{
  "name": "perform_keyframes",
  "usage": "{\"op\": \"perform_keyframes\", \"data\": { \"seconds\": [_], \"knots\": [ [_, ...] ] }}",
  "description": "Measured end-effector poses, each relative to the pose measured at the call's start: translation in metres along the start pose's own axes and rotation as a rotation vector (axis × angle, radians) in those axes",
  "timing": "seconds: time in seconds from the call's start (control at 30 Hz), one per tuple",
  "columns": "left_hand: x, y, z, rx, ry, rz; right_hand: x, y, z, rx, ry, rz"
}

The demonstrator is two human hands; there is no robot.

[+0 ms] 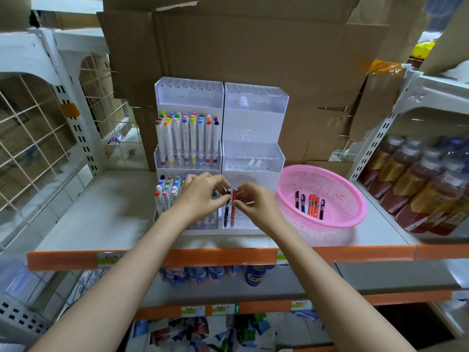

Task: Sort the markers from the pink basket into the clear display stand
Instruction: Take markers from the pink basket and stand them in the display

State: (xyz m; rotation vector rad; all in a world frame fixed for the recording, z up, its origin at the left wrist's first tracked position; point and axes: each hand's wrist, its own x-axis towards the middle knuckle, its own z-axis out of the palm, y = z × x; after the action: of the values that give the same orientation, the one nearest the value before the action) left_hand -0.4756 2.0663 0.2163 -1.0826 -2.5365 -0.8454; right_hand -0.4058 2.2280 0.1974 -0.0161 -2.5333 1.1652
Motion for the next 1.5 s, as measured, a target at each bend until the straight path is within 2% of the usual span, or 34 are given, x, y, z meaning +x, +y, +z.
{"op": "perform_keyframes", "data": {
  "seconds": [0.63,0.9,1.2,1.5],
  "knots": [
    [0.002,-0.003,-0.006,0.014,-0.025,-0.022,-0.006,0.003,0.004,-0.059,0.005,-0.004],
    [0.003,-0.003,-0.010,0.009,-0.038,-0.003,-0.009,0.002,0.001,-0.067,0.053,0.065],
    [0.018,0.032,-0.003,0.021,0.083,0.224,-0.022,0.016,-0.031,-0.122,0.111,0.099],
    [0.057,0.099,0.059,0.105,-0.029,0.417,-0.030,0.062,-0.104,-0.253,0.243,0.105]
  ]
}}
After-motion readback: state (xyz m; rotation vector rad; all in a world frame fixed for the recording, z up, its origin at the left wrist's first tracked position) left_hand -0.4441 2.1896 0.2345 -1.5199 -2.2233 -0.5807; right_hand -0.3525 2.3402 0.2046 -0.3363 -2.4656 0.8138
